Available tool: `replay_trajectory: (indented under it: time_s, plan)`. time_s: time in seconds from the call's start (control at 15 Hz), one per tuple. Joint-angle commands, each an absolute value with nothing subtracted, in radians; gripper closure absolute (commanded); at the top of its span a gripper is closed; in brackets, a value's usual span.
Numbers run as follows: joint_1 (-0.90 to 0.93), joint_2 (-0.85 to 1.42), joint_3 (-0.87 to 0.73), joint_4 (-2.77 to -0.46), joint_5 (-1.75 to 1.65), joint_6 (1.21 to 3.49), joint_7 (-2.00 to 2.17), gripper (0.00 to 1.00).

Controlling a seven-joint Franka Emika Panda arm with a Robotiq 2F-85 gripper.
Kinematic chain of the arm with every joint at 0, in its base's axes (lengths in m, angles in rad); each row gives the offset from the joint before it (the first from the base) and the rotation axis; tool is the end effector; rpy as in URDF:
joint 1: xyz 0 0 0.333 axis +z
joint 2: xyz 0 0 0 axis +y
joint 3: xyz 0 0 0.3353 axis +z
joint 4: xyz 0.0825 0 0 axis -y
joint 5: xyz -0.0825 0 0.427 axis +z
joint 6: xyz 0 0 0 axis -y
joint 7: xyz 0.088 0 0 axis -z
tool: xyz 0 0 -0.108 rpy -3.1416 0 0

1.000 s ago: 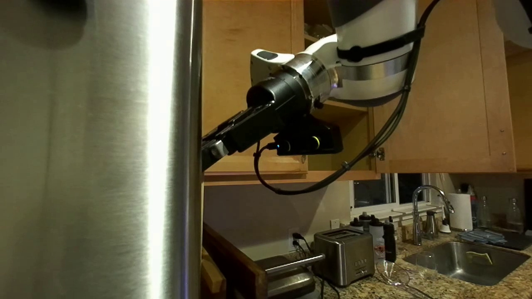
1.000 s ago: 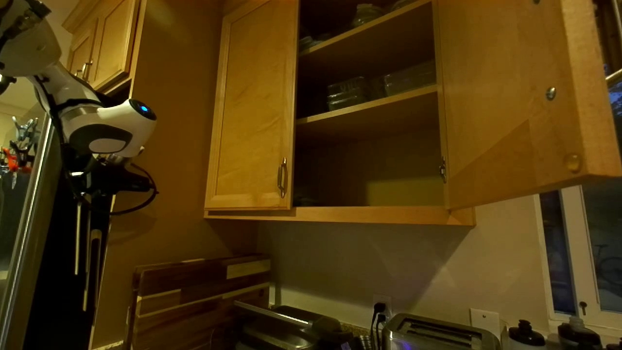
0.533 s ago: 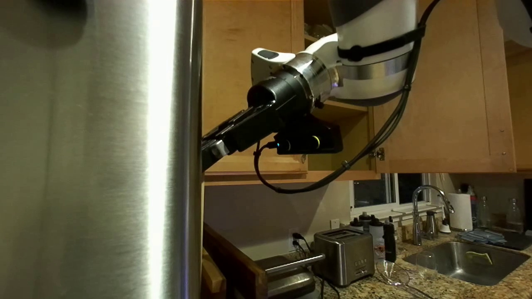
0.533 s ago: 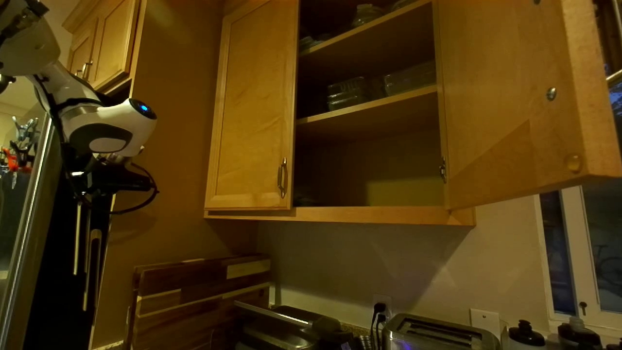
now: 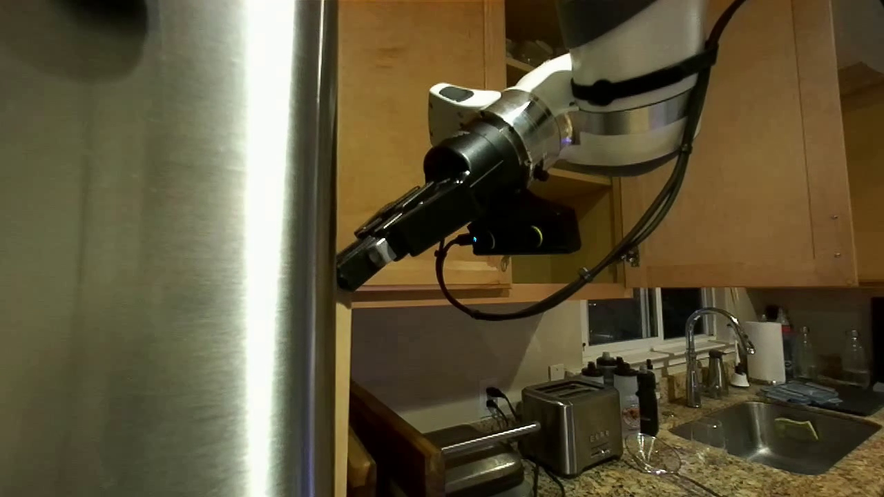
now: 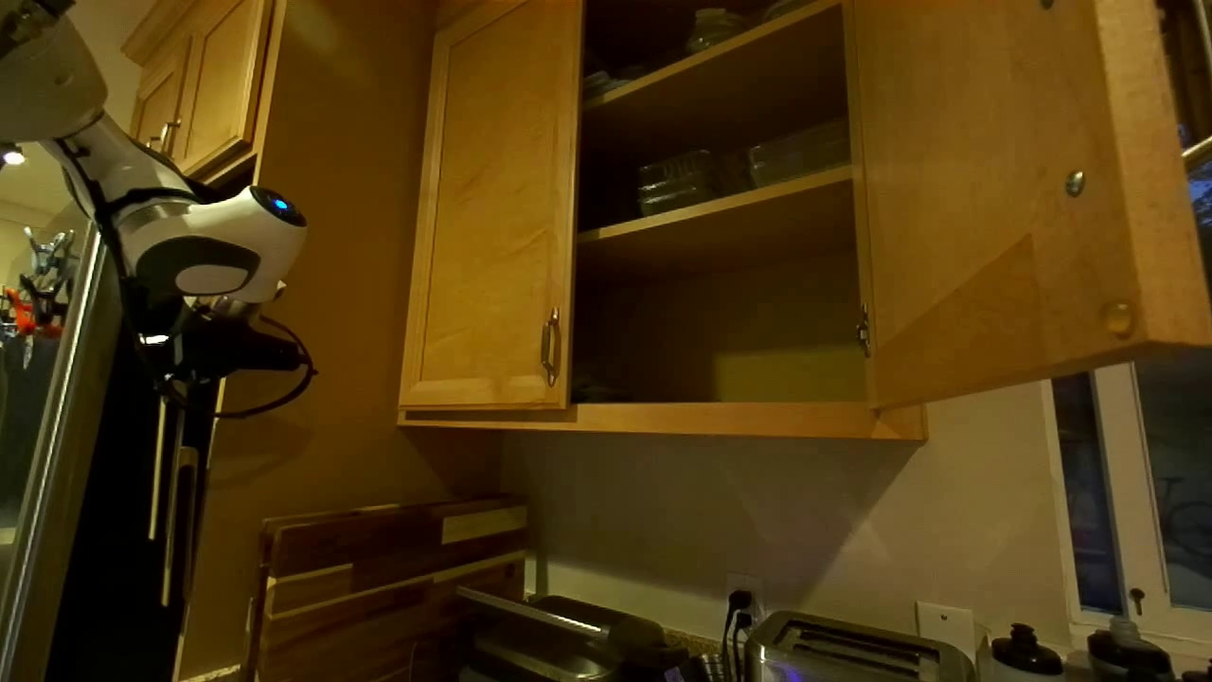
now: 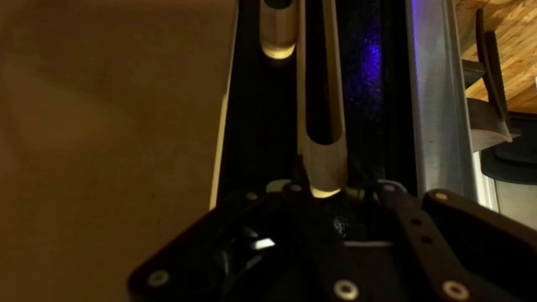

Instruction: Put one of the wooden objects in the upper cabinet

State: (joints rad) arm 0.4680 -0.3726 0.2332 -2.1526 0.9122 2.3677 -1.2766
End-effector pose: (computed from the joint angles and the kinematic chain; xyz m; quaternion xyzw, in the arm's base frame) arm 0.3856 0.3601 0.6243 -0.6559 -0.6151 -0.3548 0.2561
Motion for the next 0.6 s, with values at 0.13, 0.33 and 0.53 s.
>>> replay_trajectory:
  time_s: [0.13,0.33,0.53]
  plan:
    - [0.429,-0.473,0.23,-2.24,0.876,2.339,-1.24,0.9]
    - [0.391,-0.491,0.24,-2.241,0.777,2.323,-1.174,0.9]
    - [0.351,-0.514,0.229,-2.214,0.577,2.228,-1.017,0.9]
